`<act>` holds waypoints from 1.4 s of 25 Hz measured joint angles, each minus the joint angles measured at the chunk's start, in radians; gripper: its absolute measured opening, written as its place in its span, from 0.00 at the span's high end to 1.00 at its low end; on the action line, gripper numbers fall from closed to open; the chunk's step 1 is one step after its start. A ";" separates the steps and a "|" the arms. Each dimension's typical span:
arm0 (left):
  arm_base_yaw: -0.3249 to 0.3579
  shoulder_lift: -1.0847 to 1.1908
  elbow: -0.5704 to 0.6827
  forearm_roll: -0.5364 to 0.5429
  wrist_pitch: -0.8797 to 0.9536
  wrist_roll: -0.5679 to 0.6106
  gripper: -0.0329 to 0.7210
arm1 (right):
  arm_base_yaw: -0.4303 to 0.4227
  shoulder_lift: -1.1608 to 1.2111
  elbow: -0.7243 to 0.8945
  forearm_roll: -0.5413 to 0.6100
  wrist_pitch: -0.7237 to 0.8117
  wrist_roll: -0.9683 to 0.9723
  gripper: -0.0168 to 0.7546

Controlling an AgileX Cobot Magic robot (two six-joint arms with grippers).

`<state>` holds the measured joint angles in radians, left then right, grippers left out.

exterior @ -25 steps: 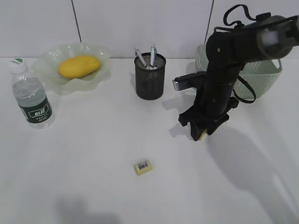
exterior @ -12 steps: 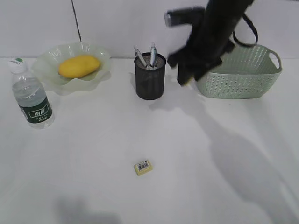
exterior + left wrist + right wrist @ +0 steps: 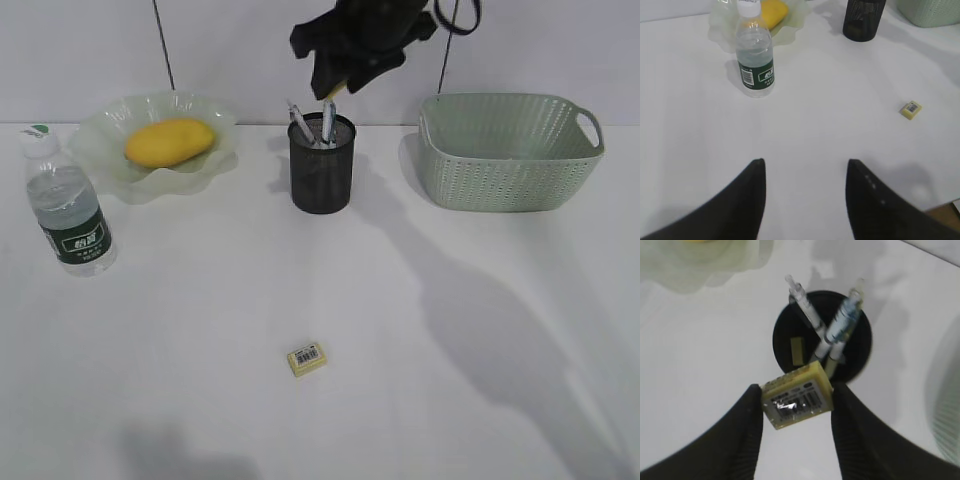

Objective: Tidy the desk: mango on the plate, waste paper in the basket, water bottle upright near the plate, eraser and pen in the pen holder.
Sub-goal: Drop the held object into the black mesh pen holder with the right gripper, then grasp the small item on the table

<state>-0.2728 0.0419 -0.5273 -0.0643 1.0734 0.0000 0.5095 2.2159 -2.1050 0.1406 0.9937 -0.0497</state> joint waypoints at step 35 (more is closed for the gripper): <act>0.000 0.000 0.000 0.000 0.000 0.000 0.43 | 0.021 -0.097 -0.125 -0.069 0.214 0.014 0.21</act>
<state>-0.2728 0.0419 -0.5273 -0.0643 1.0734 0.0000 0.5301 2.1192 -2.2303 0.0716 1.2072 -0.0356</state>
